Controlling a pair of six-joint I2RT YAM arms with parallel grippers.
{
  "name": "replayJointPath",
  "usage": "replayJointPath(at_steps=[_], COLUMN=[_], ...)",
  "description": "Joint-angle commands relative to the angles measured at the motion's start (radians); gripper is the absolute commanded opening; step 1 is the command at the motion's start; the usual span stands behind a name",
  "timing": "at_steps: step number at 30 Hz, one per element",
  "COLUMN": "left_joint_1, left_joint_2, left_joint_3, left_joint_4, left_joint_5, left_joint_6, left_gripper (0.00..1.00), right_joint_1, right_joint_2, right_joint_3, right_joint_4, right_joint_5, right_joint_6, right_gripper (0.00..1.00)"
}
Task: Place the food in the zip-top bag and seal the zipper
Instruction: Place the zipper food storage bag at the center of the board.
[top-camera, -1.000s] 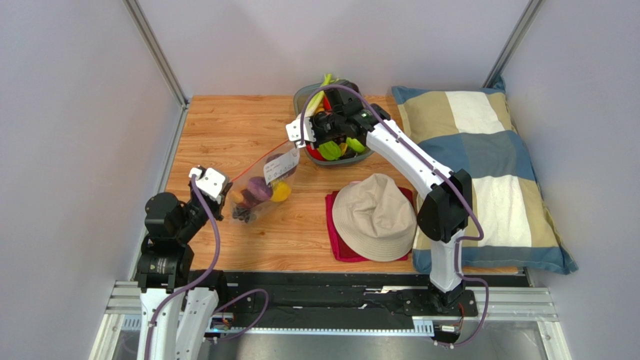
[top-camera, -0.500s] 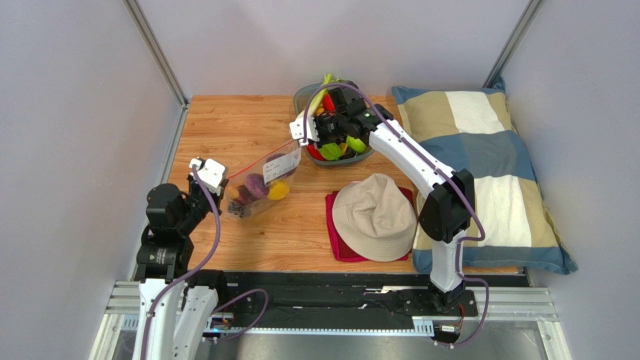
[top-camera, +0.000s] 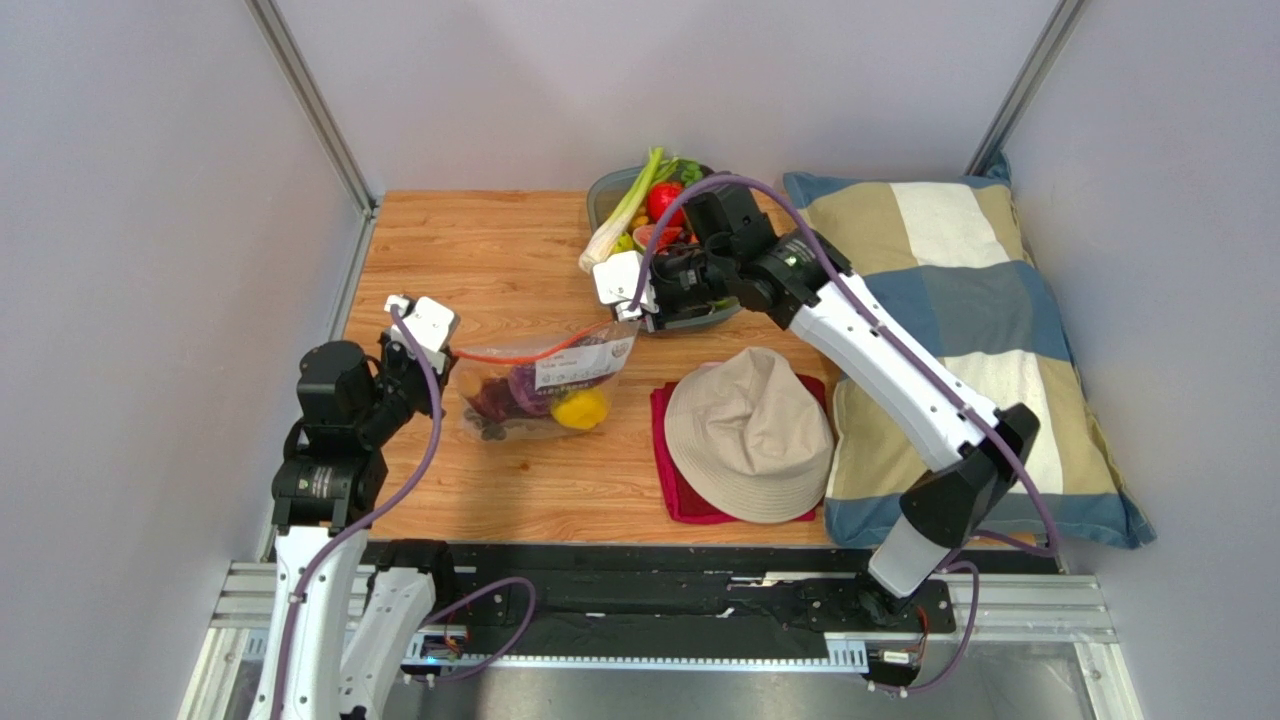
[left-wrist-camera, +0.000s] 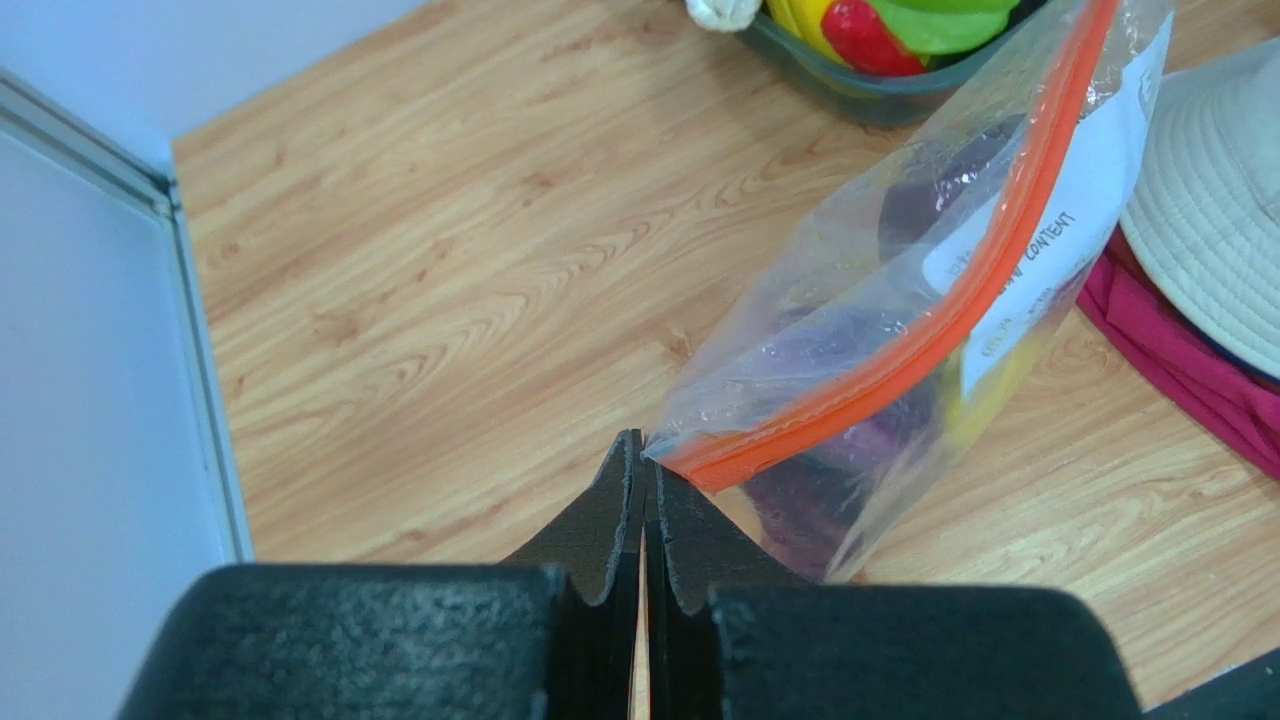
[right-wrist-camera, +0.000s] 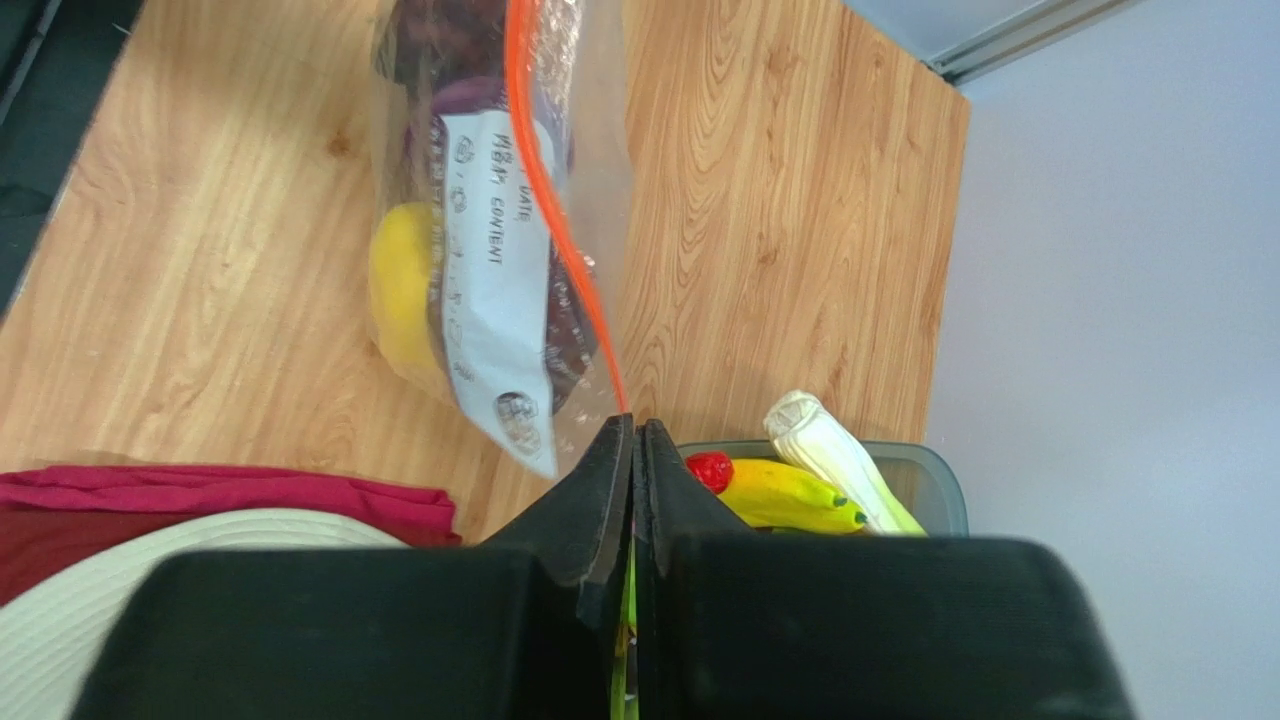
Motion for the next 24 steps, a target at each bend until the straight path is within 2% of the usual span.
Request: replayJointPath(at_steps=[1, 4, 8, 16, 19, 20, 21, 22, 23, 24], left_joint_1=[0.001, 0.003, 0.001, 0.017, 0.056, 0.069, 0.070, 0.072, 0.073, 0.075], left_joint_2=[0.119, 0.244, 0.338, 0.502, 0.554, 0.565, 0.577, 0.581, 0.581, 0.576], left_joint_3=[0.068, 0.087, 0.073, 0.087, 0.140, 0.157, 0.174, 0.203, 0.217, 0.232], left_joint_4=[0.016, 0.022, 0.085, 0.176, 0.125, 0.102, 0.055, 0.036, 0.016, -0.017], left_joint_5=[-0.028, -0.047, 0.045, -0.036, -0.071, -0.059, -0.059, -0.062, -0.064, -0.067], left_joint_6=[-0.063, -0.085, -0.077, -0.144, -0.175, -0.181, -0.180, -0.175, -0.169, -0.160], left_gripper=[0.00, 0.00, 0.00, 0.00, 0.32, 0.47, 0.52, 0.58, 0.71, 0.79], right_joint_1=[-0.003, -0.026, -0.053, -0.058, -0.061, -0.070, -0.078, -0.092, -0.099, -0.107], right_joint_2=[-0.065, -0.045, 0.015, 0.038, 0.046, 0.050, 0.055, 0.055, 0.060, 0.061], right_joint_3=[-0.076, -0.113, -0.064, -0.059, -0.056, -0.053, -0.048, -0.041, -0.038, -0.035], right_joint_4=[-0.062, -0.044, -0.039, 0.013, 0.033, 0.038, 0.045, 0.059, 0.068, 0.079], right_joint_5=[0.029, 0.074, 0.106, 0.109, 0.115, 0.112, 0.108, 0.100, 0.096, 0.091], right_joint_6=[0.112, 0.144, 0.210, 0.350, 0.440, 0.465, 0.489, 0.550, 0.577, 0.610], right_gripper=[0.00, 0.00, 0.00, 0.00, 0.09, 0.19, 0.25, 0.38, 0.43, 0.49])
